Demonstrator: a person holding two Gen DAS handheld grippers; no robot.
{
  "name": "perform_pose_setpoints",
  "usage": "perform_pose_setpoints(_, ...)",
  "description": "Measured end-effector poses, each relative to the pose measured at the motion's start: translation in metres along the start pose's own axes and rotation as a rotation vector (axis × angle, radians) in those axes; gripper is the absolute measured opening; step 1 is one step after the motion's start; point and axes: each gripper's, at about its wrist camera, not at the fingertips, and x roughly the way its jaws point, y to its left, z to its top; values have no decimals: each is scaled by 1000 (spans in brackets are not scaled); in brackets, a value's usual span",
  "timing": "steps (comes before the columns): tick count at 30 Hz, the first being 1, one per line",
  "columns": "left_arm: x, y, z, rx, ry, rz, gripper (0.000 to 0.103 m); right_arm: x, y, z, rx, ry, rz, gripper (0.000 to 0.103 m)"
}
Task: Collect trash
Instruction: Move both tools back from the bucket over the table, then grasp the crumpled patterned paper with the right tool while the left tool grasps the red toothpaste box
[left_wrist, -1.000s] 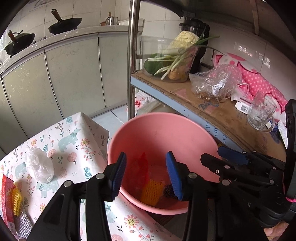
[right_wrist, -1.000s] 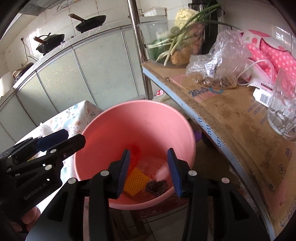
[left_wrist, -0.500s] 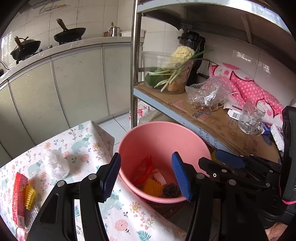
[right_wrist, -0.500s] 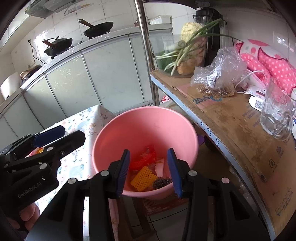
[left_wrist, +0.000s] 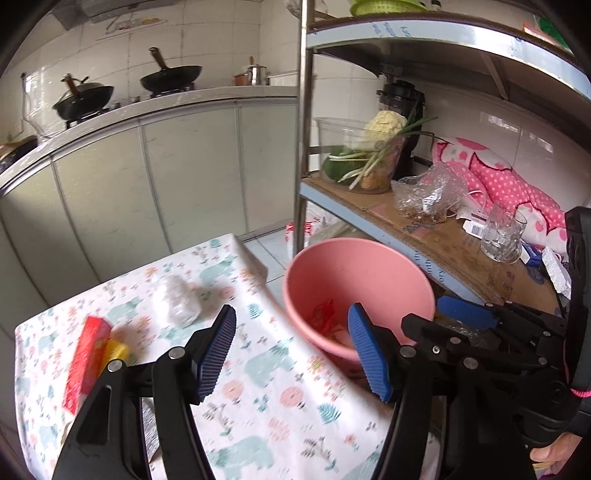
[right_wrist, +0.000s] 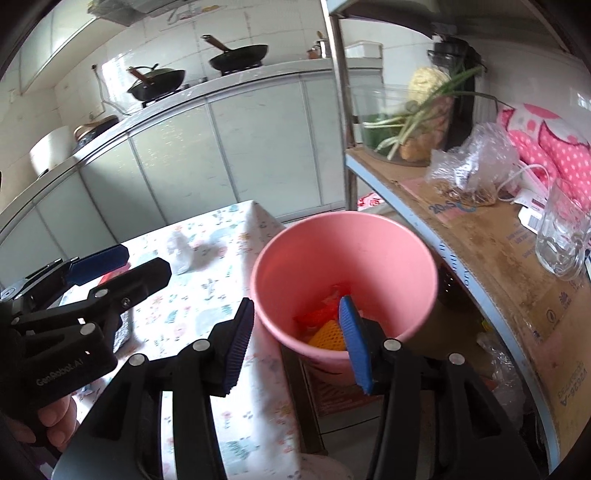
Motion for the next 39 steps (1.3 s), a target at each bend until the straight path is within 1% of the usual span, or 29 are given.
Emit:
perform_pose_setpoints(11,-43,37,-22,-76,-27,84,62,-15,44,-8,-79,4,42,49)
perform_pose_setpoints(17,-61,60,-34,-117,-31,121,62,-20,68,-13,-124,12,63,49)
perform_pose_setpoints(24,-74,81,-47,-150,-27,165,62,-17,90,-18,-165,32,96,49)
perform_pose_setpoints(39,-89,117,-66,-208,-18,223,63,-7,133,-28,-245,77,151,49)
